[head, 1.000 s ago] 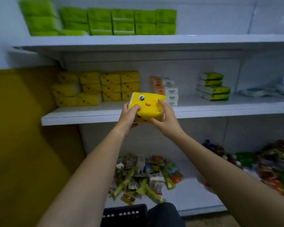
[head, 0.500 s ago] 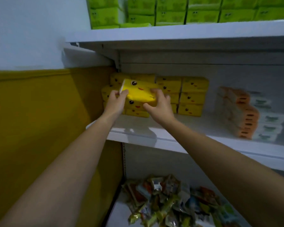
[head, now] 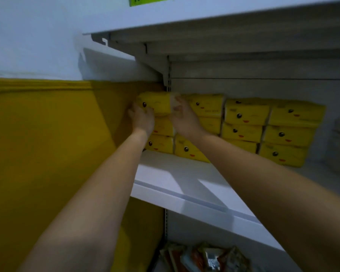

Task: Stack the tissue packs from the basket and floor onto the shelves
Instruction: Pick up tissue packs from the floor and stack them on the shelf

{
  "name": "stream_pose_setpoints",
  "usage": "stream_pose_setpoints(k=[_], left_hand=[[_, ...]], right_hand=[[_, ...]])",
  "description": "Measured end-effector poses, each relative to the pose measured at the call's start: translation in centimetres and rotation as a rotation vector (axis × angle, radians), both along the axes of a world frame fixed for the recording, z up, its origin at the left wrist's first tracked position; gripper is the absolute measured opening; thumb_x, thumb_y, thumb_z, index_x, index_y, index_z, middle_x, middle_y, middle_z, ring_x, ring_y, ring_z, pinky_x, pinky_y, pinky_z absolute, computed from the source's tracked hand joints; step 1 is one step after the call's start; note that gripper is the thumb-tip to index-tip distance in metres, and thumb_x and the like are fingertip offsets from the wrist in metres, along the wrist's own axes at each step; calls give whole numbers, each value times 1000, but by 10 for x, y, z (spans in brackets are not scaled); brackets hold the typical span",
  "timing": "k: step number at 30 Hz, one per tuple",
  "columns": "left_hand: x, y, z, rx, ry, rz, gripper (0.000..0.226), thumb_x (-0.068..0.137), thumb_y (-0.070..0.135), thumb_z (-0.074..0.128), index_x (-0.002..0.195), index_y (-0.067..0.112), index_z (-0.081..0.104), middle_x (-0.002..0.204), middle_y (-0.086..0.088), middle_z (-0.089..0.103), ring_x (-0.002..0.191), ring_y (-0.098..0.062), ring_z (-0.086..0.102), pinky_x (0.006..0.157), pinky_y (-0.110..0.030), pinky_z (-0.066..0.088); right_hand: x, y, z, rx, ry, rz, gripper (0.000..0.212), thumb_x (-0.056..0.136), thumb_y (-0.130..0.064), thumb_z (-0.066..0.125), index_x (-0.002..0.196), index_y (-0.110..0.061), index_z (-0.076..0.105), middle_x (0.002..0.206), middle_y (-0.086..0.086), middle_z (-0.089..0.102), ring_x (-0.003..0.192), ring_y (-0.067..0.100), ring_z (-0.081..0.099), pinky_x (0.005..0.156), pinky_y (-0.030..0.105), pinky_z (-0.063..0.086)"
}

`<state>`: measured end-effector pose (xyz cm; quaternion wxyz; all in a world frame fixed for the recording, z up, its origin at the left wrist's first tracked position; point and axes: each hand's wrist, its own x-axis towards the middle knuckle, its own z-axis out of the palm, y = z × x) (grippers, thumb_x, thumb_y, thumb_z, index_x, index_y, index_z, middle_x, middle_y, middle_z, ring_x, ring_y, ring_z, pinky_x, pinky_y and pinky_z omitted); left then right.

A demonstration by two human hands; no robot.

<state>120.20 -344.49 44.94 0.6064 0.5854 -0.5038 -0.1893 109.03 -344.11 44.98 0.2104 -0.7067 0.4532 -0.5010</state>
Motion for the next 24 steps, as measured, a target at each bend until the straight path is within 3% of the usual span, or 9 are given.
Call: stream_pose_setpoints(k=[2,4,7,11,14,17,24], left_hand=[[-7,-5,-9,-53,-114,43,58,98,17,42,146,4,12,148,-22,15,133,-32,30,105,-30,27],[-11,-11,-17,-122,-225,138,49,94,14,49,138,3,29,140,-22,23,121,-34,41,97,-32,34],[-10,-17,-26,-163,-452,216,37,93,15,49,127,4,44,132,-21,36,114,-35,45,95,-37,35],[-10,-18,-30,-57,-629,139,46,97,22,41,141,11,35,139,-17,41,124,-35,39,99,-40,36],[-8,-12,-26,55,-682,102,48,98,26,37,144,14,31,144,-15,38,130,-34,34,104,-40,33],[-12,3,-23,152,-659,75,47,99,29,36,141,10,35,143,-18,39,132,-35,34,106,-39,33],[-55,86,-29,146,-626,-99,47,99,27,39,141,7,36,141,-19,42,129,-38,38,103,-40,36]], right_hand=[[-2,-3,-8,9,13,38,57,91,-9,50,144,-15,28,143,8,40,131,20,40,103,23,33],[-5,-3,-16,28,57,62,57,92,-8,48,145,-15,27,148,3,34,136,16,32,99,16,26],[-9,-2,-25,-7,122,35,59,91,-10,50,145,-12,25,150,6,29,139,19,26,109,22,21],[-20,2,-29,39,192,4,64,90,-13,53,146,-12,22,153,6,24,141,20,21,116,34,19],[-32,19,-29,61,175,3,65,86,-11,57,144,-13,29,148,6,32,137,22,28,112,33,25],[-55,47,-27,111,241,-46,64,90,-17,54,147,-16,23,152,4,25,140,21,23,114,31,22],[-116,130,-32,188,396,-130,64,92,-24,52,148,-18,21,155,5,21,142,24,19,114,34,23]])
